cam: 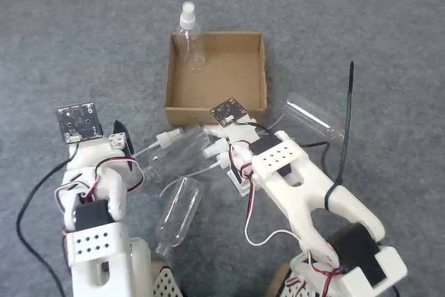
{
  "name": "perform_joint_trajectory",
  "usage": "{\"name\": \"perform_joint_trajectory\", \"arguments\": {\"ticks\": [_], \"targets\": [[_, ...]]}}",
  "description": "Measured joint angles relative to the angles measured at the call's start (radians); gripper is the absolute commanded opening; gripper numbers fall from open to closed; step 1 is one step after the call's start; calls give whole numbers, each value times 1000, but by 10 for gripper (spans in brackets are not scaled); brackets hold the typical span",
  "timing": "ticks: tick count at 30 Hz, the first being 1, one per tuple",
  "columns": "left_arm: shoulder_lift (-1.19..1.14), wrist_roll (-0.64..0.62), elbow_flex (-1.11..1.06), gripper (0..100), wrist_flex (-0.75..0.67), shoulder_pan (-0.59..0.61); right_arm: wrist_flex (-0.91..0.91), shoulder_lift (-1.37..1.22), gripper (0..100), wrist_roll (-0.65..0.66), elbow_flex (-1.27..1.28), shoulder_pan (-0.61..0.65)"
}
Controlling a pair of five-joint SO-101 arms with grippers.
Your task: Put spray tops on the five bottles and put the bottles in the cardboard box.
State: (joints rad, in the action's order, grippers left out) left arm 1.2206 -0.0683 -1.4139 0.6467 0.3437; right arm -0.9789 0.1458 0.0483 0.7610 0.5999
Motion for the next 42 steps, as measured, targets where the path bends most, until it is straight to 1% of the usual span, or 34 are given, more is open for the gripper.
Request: {"name": "perform_joint_trajectory", "arguments": {"ticks": [2, 7, 11, 16, 18, 21, 25, 34, 42], "targets": [[0, 0, 0, 109, 0, 0, 0, 0, 6, 0, 0, 0], [0, 0, 0, 109, 0, 0, 0, 6, 7, 0, 3, 0], [0, 0, 0, 109, 0, 0, -35, 120, 9, 0, 51, 3], [0, 0, 0, 109, 0, 0, -121, 319, 10, -6, 84, 3], [0, 0, 0, 109, 0, 0, -166, 396, 10, -28, 84, 3], [0, 0, 0, 109, 0, 0, -206, 503, 10, -100, 84, 8], [0, 0, 0, 109, 0, 0, -216, 615, 10, -187, 84, 58], [0, 0, 0, 109, 0, 0, -186, 736, 7, -212, 84, 69], [0, 0, 0, 109, 0, 0, -186, 841, 7, -212, 121, -28]]}}
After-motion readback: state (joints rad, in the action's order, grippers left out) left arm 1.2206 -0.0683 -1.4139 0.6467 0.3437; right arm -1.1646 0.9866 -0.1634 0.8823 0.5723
